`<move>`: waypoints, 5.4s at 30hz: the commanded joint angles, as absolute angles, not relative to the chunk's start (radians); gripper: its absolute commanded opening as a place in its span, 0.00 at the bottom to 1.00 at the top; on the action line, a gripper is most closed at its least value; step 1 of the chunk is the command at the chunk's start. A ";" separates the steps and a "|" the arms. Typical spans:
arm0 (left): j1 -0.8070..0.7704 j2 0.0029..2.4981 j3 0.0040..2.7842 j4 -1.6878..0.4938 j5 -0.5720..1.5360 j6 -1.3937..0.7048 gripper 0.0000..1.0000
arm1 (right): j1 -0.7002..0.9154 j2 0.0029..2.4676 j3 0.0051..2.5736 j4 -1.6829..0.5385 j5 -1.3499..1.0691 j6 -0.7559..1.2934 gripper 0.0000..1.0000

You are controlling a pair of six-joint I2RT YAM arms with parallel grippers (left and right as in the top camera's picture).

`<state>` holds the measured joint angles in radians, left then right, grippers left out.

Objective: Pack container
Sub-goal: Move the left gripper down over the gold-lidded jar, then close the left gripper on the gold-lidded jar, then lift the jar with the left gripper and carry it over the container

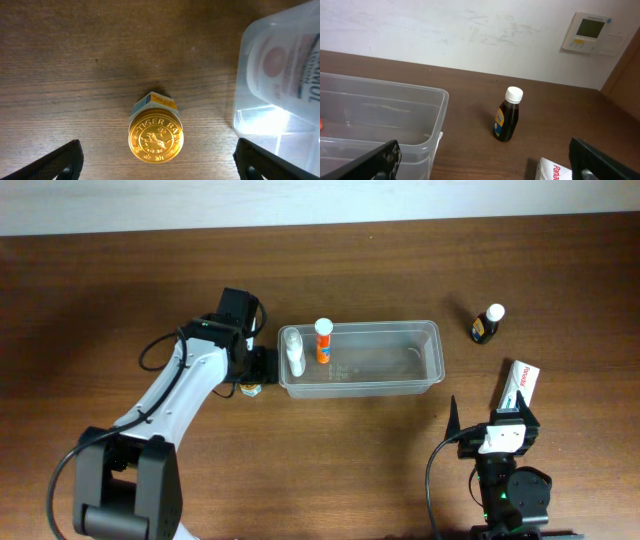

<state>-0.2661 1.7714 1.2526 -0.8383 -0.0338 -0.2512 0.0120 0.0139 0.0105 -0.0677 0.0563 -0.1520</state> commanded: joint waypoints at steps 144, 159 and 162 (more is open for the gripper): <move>-0.672 1.853 1.950 -1.193 0.047 -0.418 0.40 | 0.020 0.007 0.006 -0.075 0.072 -0.137 0.98; -0.693 2.046 1.950 -1.182 -0.001 -0.419 0.40 | 0.019 0.007 0.006 -0.075 0.072 -0.137 0.98; -0.699 2.053 1.948 -1.182 -0.011 -0.419 0.40 | 0.020 0.007 0.006 -0.075 0.072 -0.137 0.98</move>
<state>-0.6910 2.0514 1.9247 -1.1858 0.0135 -0.4309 0.0120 0.0139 0.0105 -0.0677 0.0563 -0.1520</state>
